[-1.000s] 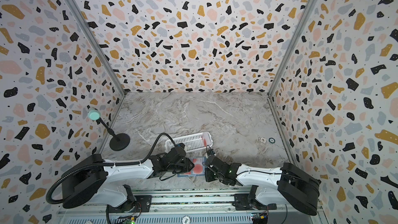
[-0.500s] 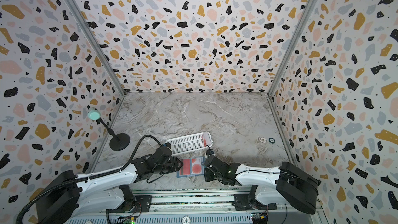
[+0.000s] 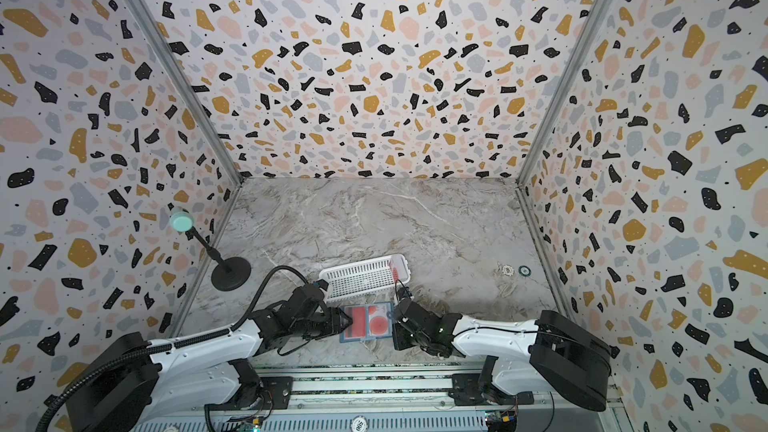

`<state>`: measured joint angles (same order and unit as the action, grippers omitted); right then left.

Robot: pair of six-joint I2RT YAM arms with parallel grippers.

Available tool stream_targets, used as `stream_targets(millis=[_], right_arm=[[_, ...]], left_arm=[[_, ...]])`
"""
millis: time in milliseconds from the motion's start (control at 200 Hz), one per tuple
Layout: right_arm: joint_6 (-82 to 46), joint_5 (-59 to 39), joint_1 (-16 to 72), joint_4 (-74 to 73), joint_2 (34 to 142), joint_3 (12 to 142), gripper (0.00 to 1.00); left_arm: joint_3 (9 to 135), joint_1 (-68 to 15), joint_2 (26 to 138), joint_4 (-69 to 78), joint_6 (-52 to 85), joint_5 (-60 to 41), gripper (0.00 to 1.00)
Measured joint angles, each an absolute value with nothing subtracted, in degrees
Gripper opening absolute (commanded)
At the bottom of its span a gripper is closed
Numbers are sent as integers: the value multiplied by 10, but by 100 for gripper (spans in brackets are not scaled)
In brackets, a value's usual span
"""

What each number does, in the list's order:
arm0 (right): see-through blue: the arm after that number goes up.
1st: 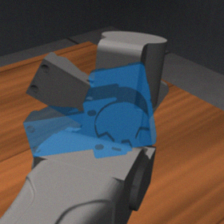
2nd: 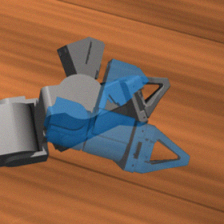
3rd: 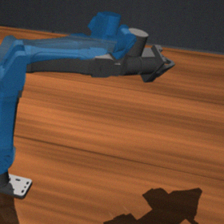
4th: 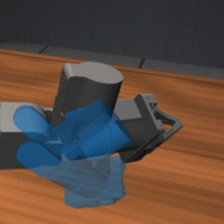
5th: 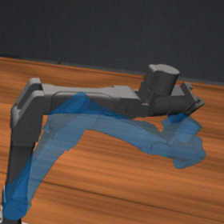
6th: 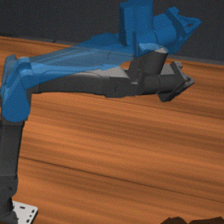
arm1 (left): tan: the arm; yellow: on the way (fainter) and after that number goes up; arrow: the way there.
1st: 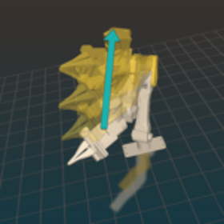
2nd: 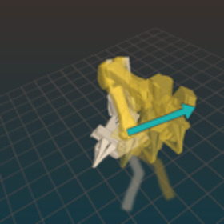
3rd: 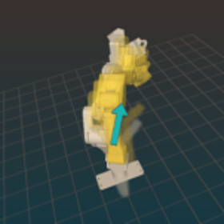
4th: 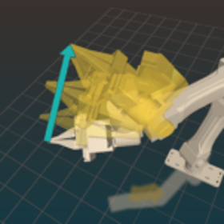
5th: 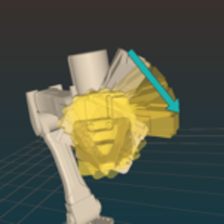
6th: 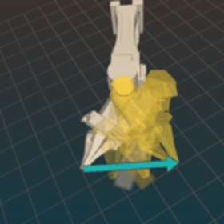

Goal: Put the credit cards into the card holder

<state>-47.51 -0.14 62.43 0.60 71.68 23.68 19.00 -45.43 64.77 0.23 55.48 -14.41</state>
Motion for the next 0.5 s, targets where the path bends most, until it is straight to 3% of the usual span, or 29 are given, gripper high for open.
stream_targets(millis=[501], right_arm=[[-475,-1,624,6,717,237,6]], left_arm=[[227,-451,612,-34,550,-158,50]])
